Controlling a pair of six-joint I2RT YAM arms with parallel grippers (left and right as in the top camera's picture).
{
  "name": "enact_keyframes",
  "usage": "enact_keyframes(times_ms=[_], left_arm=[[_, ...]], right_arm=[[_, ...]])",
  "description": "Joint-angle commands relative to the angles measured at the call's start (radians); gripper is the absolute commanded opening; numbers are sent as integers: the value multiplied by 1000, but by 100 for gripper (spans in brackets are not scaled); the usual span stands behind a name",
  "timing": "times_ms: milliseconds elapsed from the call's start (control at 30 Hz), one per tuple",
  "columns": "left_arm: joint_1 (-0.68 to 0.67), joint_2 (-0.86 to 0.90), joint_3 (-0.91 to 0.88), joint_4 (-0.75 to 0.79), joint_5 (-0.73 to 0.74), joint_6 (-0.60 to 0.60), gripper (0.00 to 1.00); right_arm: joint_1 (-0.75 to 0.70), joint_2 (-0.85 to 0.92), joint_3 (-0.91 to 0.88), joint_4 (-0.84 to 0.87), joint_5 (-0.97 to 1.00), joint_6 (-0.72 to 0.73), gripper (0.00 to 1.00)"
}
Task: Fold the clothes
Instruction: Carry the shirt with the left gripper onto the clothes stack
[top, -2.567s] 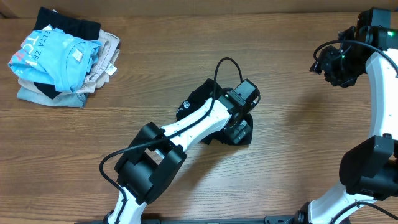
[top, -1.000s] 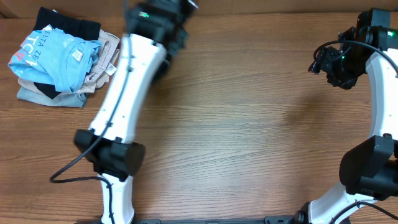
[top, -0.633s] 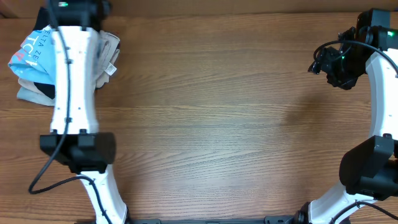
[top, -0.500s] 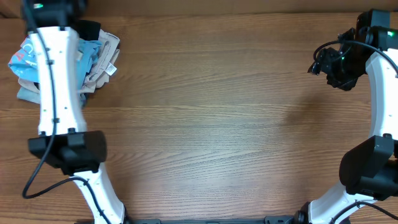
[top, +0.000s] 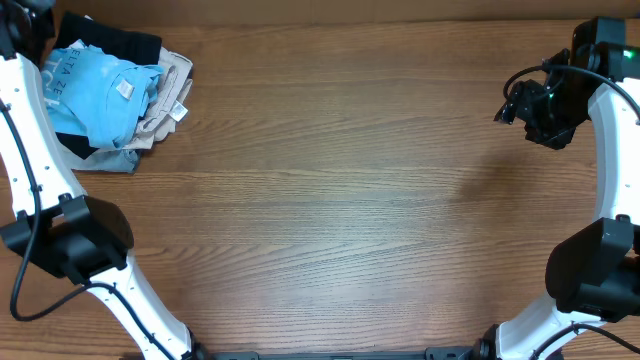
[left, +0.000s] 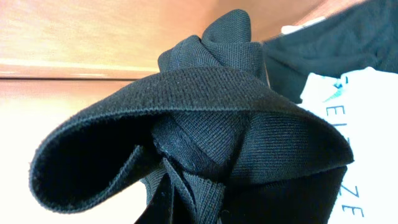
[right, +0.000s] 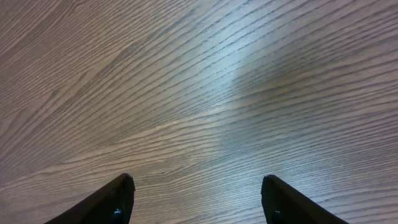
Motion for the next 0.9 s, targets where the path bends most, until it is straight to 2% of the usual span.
enact_keyframes(times_ms=[0, 100, 333, 400, 467, 533, 633, 867], left_arm=[[-2, 42, -4, -5, 60, 30, 4], [-6, 66, -4, -62, 102, 29, 4], [-58, 77, -4, -311, 178, 11, 6], [-73, 78, -4, -384, 179, -33, 24], [-88, 84, -4, -463, 180, -136, 50], [-95, 86, -4, -500, 203, -218, 100], [-97, 86, -3, -507, 251, -307, 100], [-115, 62, 1, -428, 260, -610, 100]], right_arm=[[2, -13, -5, 3, 6, -2, 69], [2, -13, -5, 8, 6, -2, 69], [2, -13, -5, 19, 6, -2, 69], [2, -13, -5, 19, 6, -2, 69], [2, -13, -5, 19, 6, -2, 69], [2, -13, -5, 18, 6, -2, 69], [2, -13, -5, 19, 6, -2, 69], [2, -13, 19, 53, 6, -57, 69]])
